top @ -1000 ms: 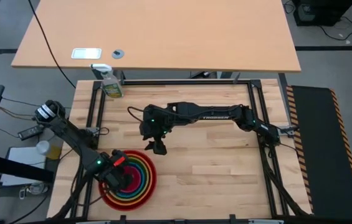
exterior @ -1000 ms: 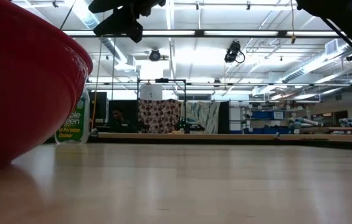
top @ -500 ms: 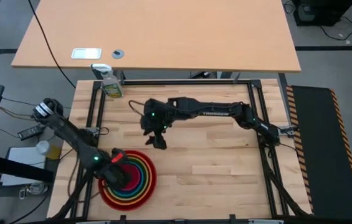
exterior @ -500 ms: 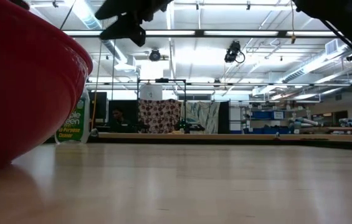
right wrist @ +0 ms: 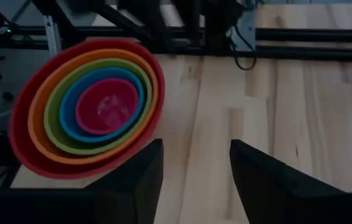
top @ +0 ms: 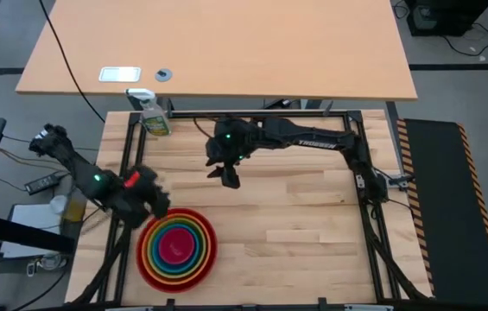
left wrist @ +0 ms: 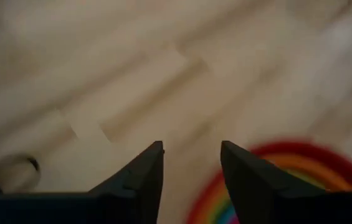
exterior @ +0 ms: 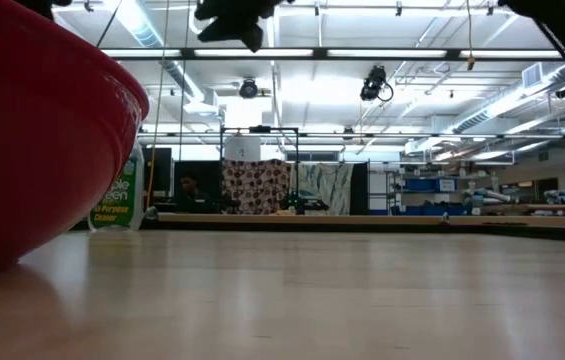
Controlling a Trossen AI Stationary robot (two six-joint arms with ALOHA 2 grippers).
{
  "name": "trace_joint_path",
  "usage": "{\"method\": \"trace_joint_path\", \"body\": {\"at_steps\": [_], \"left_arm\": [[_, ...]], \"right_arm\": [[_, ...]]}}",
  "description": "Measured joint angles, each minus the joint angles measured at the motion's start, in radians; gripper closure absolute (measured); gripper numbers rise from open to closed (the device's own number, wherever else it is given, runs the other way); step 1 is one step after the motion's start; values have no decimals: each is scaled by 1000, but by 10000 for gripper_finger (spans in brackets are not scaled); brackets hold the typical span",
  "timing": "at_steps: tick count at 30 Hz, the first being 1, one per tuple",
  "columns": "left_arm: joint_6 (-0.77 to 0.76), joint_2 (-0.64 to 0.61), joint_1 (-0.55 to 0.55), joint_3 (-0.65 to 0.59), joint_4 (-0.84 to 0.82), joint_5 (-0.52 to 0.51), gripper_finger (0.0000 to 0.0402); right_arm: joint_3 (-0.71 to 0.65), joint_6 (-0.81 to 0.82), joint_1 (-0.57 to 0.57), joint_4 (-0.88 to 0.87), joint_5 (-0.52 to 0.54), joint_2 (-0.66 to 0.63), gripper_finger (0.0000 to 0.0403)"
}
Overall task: Nest bowls inside each other
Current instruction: Return to Home Position
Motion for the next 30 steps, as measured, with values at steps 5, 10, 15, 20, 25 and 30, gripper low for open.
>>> {"method": "trace_joint_path", "body": {"at_steps": [5,10,15,20,25,30], "left_arm": [[7,-142,38,0,-94,-182,260],[11,-277,56,0,-108,-378,276],[8,-341,56,0,-104,-560,286],[9,-321,56,0,-91,-651,287],[125,-252,86,0,-92,-747,287],[240,-217,169,-1,-79,-766,287]], "right_arm": [[-265,42,-7,165,19,-123,218],[-600,134,-17,415,73,-306,222],[-932,235,-23,674,132,-507,224],[-1238,316,-38,924,123,-702,225],[-1516,442,-67,1169,130,-888,230],[-1690,515,-121,1213,154,-1055,241]]}}
